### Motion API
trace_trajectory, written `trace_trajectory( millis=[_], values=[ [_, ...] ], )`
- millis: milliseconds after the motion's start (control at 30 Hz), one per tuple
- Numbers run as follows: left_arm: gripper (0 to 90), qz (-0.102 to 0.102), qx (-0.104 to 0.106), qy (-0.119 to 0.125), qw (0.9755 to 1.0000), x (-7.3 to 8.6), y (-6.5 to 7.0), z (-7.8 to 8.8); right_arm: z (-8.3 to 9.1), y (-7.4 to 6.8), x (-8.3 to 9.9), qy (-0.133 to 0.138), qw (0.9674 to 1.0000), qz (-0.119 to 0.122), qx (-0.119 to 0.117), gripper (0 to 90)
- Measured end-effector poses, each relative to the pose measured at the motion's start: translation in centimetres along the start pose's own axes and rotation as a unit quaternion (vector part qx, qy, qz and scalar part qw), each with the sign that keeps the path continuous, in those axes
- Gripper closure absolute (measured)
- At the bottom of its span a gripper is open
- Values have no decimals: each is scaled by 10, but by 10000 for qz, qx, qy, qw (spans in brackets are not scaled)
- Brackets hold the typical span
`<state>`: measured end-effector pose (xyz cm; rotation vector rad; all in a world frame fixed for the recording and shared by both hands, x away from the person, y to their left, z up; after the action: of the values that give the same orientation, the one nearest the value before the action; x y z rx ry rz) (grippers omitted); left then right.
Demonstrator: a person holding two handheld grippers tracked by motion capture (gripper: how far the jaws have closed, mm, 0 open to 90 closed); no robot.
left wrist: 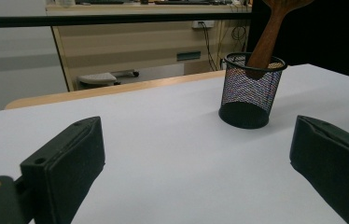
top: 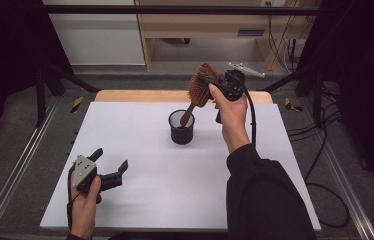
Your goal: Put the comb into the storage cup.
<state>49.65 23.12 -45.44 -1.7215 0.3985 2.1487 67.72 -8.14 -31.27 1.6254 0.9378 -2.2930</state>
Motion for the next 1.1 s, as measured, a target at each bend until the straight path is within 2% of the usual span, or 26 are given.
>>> trace_trajectory(
  millis=[333, 1100],
  values=[
    [35, -7, -4, -1, 10000, 0, 1, 0, -5, 4, 10, -80, 10000, 3, 2, 508],
    [35, -35, 0, 18, 10000, 0, 1, 0, -18, 7, 20, -228, 9997, 80, 57, 506]
  ],
)
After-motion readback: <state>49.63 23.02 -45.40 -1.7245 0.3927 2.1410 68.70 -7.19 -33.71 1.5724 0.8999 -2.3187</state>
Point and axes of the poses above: each handheld gripper's, and its own axes: z roughly backward along the jaws, x roughly out of its underside, y roughly to its right, the point moved 8 cm from there along -z, roughly forward along the jaws, and after that the axes turned 2 degrees about -y, right-handed, at the moved point
